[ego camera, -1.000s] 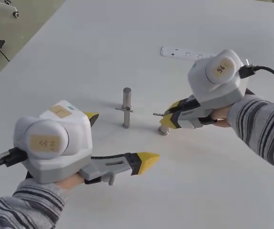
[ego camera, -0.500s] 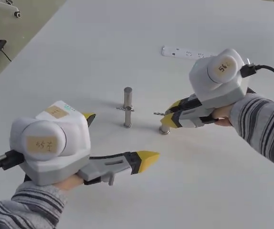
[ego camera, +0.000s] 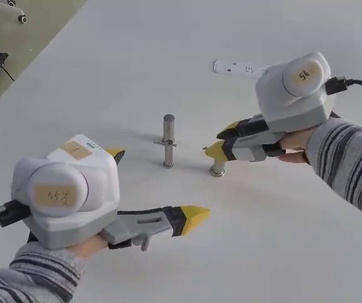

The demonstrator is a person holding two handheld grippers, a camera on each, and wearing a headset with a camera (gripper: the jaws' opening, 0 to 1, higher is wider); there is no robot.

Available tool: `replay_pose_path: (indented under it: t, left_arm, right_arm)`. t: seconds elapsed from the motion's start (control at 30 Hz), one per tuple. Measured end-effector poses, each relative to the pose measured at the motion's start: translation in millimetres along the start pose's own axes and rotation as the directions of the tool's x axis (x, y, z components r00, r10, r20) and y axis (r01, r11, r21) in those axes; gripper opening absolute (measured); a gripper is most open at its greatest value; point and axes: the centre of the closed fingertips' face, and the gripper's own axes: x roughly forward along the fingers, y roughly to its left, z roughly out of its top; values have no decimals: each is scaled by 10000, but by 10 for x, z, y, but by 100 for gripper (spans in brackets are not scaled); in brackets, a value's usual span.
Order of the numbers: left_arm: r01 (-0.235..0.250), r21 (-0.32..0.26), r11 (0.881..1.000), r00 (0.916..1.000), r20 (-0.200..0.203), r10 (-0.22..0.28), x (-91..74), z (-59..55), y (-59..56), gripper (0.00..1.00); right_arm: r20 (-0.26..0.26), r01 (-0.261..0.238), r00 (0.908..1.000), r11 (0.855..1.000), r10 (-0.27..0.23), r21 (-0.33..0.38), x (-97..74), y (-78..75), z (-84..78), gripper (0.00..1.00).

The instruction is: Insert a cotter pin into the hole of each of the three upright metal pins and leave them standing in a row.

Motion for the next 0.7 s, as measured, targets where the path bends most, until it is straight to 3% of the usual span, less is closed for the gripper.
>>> replay_pose_path:
  t: [0.17, 0.23, 0.53, 0.7]
  left_arm:
    - [-18, -55, 10000, 10000, -20, 18, -14, -4, 8, 99]
    - [-32, -87, 10000, 10000, 51, 33, -24, 13, 21, 99]
    - [-81, -57, 10000, 9999, 61, 82, -54, 12, 70, 99]
    - [-99, -51, 9999, 9999, -34, 99, -64, -16, 98, 99]
  right_arm:
    - [774, 222, 9967, 9986, -259, 477, 106, -51, 231, 23]
    - [860, 242, 9959, 9988, -279, 434, 171, -41, 287, 23]
    - [796, 394, 9959, 9986, -420, 341, 503, 22, 378, 22]
    - [609, 679, 9957, 9970, -700, 370, 699, -91, 347, 19]
